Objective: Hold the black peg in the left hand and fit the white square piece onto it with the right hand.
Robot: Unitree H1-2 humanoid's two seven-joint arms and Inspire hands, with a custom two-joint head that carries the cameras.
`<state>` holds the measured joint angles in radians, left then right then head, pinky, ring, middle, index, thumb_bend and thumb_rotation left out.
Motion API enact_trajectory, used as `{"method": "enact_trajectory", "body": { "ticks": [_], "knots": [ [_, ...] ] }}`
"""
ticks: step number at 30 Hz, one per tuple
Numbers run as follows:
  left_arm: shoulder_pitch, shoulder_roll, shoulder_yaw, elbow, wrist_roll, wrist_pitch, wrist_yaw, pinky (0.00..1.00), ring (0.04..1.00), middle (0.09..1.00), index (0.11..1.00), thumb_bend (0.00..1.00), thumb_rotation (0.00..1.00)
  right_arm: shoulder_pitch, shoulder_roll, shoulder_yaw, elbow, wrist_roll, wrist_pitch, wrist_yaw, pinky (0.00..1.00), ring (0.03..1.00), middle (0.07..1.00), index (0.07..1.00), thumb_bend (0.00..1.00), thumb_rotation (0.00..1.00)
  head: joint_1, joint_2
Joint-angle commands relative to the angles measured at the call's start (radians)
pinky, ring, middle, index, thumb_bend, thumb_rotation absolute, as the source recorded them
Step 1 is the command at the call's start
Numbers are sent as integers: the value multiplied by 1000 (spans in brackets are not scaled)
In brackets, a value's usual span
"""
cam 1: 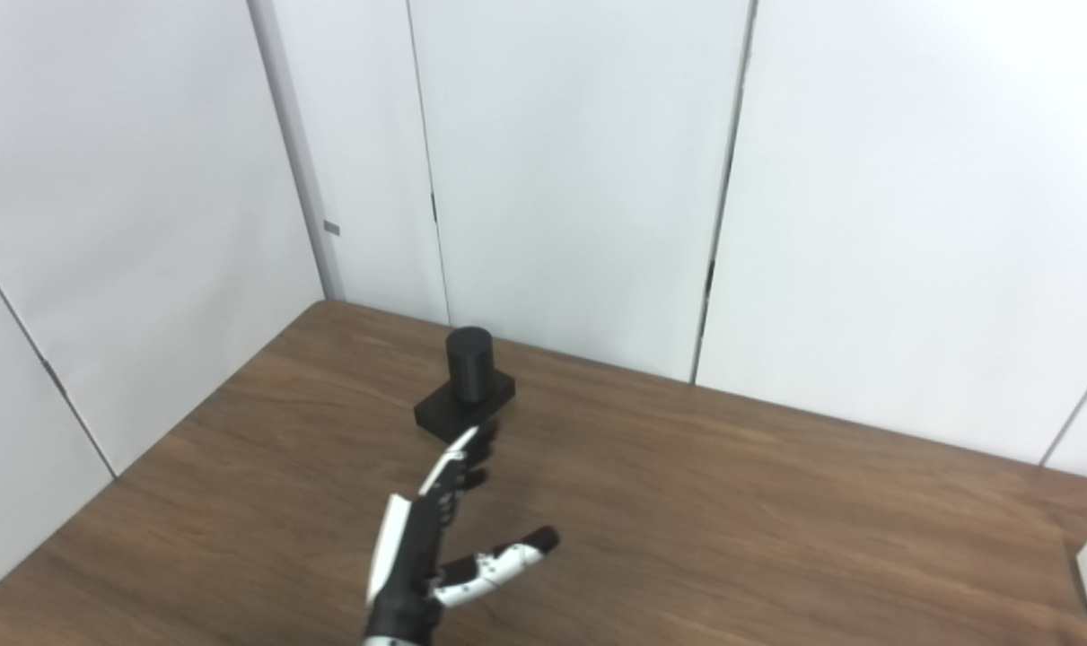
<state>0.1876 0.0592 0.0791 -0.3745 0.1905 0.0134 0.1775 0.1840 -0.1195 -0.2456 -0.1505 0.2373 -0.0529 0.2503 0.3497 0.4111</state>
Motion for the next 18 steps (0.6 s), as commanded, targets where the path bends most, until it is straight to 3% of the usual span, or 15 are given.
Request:
{"method": "enact_trajectory", "body": {
  "ticks": [1, 4, 6, 9, 12, 18],
  "knots": [
    [-6, 13, 16, -72, 111, 90, 2, 850, 914, 918, 901, 959, 335, 73, -11, 20, -6, 5, -40, 8, 1000, 1000, 996, 999, 721, 1000, -4, 0],
    [-52, 62, 22, -122, 297, 275, -40, 903, 934, 940, 926, 958, 606, 72, -11, 21, -10, -5, -31, 1, 1000, 1000, 1000, 1000, 716, 1000, 0, 1],
    [-88, 95, 22, -120, 417, 347, -58, 865, 921, 932, 917, 954, 602, 71, -10, 21, -12, -9, -25, -4, 1000, 1000, 1000, 1000, 723, 1000, -3, 1],
    [-129, 140, 11, -93, 552, 401, -65, 825, 907, 925, 898, 949, 557, 72, -10, 23, -18, -17, -18, -11, 1000, 1000, 1000, 1000, 723, 1000, -3, 2],
    [-178, 200, 2, -38, 683, 446, -87, 727, 885, 917, 888, 981, 590, 73, -8, 24, -23, -20, -9, -17, 1000, 1000, 1000, 1000, 715, 990, -3, 2],
    [-238, 249, 15, 61, 713, 453, -112, 768, 895, 906, 857, 1000, 621, 70, -6, 24, -16, -12, -15, -16, 1000, 1000, 1000, 1000, 716, 952, 0, 0]
  ]
}}
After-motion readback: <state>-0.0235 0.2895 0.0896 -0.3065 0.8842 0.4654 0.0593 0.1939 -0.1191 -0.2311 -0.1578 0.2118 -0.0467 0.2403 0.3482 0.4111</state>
